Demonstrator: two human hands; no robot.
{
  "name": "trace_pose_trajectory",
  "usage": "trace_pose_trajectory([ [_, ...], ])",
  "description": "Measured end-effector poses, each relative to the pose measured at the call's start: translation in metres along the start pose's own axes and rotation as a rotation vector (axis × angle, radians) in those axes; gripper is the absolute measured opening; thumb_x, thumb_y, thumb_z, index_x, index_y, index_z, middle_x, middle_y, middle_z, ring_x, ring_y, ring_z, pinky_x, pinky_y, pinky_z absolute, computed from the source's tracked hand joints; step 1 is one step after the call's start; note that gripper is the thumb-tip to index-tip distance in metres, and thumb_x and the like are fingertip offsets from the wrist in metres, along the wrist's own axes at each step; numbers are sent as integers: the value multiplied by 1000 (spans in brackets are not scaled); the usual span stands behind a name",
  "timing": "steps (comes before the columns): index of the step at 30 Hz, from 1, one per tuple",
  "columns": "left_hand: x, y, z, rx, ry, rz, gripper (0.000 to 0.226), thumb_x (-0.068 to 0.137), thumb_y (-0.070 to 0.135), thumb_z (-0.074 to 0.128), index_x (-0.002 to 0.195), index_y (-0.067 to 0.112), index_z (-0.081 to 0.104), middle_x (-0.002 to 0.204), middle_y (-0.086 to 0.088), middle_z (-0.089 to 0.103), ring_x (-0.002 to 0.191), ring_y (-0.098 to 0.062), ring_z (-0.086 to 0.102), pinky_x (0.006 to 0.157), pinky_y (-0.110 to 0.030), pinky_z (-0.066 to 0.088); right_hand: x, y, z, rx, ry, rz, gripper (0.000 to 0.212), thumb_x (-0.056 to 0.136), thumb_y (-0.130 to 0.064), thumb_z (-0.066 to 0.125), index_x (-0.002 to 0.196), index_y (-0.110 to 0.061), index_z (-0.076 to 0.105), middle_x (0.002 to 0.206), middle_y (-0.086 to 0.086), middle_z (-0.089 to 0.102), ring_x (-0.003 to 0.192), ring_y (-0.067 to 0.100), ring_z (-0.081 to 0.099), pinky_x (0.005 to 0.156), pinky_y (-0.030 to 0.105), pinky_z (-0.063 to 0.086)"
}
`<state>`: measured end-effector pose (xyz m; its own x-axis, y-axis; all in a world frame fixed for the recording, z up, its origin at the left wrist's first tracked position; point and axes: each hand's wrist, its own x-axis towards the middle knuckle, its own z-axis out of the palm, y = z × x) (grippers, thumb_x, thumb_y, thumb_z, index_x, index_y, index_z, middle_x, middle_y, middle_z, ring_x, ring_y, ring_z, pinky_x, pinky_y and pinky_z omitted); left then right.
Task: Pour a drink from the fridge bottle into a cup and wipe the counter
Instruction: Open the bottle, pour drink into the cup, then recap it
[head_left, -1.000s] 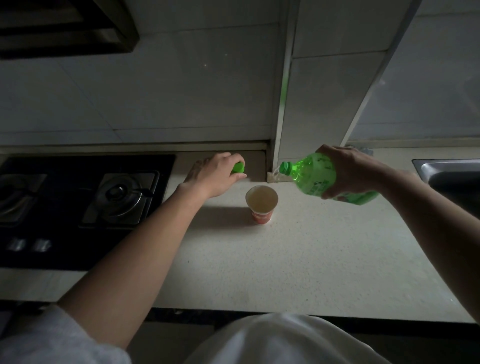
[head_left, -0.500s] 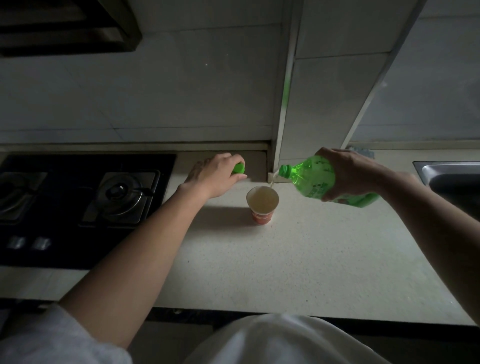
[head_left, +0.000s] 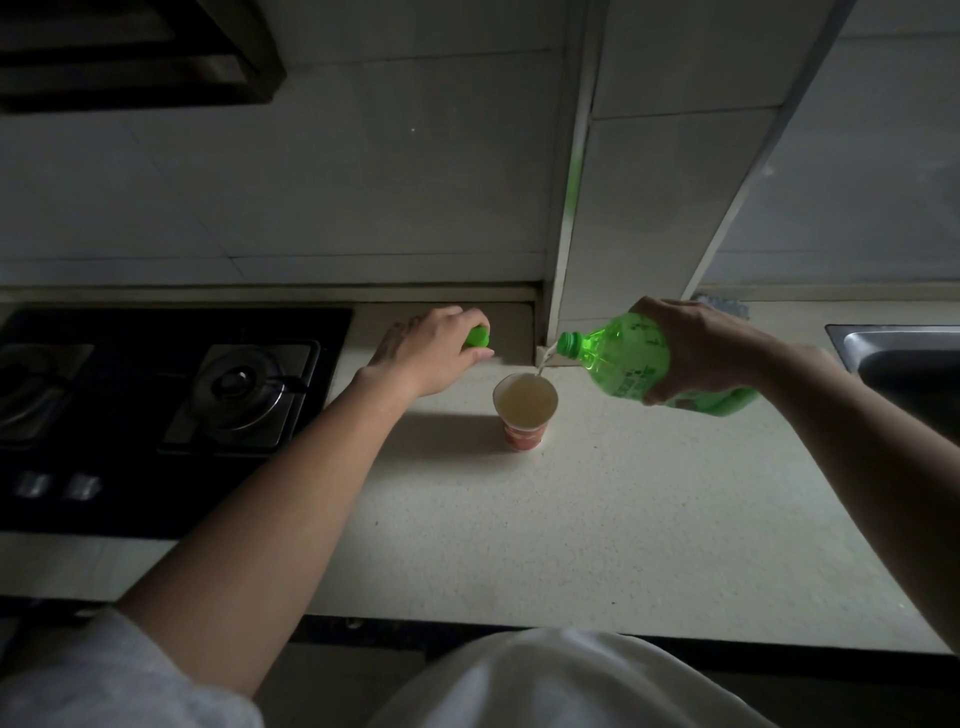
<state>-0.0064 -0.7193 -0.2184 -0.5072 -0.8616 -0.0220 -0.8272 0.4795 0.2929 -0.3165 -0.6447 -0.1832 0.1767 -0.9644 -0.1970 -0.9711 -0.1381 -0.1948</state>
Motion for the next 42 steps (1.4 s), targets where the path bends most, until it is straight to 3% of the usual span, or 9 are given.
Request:
trace_pose_trajectory([
  [9,-2,3,-4,13,4,6,25,90,47,61,106,28,58,107,2,62,89,-22,59,78,-41,53,0,-1,-1,3,-2,-1,95,57,-37,92,137,-23,41,126,6,62,108,26,58,86,43,51],
  [15,-4,6,-5,55,14,13,27,92,47,59,110,26,58,110,5,60,89,-19,55,71,-31,44,0,-1,0,16,-6,0,95,58,-35,91,138,-21,41,127,7,61,108,26,58,83,37,47],
  [20,-2,4,-2,13,0,-3,25,89,48,62,104,29,58,103,4,61,87,-22,58,77,-40,53,0,-4,1,20,-9,-5,96,58,-36,92,138,-23,42,127,7,61,106,26,59,84,41,52],
  [33,-5,7,-2,44,-10,18,26,89,52,59,103,30,56,102,5,60,87,-22,58,75,-38,52,2,-4,3,15,-28,-3,96,60,-36,90,140,-23,40,128,6,60,107,25,58,78,34,46],
  [42,-7,11,-3,59,-17,32,27,90,52,58,105,29,57,103,6,60,85,-18,56,71,-34,48,2,-7,0,0,-34,-13,97,60,-36,90,141,-21,39,128,7,60,108,26,59,84,40,50],
])
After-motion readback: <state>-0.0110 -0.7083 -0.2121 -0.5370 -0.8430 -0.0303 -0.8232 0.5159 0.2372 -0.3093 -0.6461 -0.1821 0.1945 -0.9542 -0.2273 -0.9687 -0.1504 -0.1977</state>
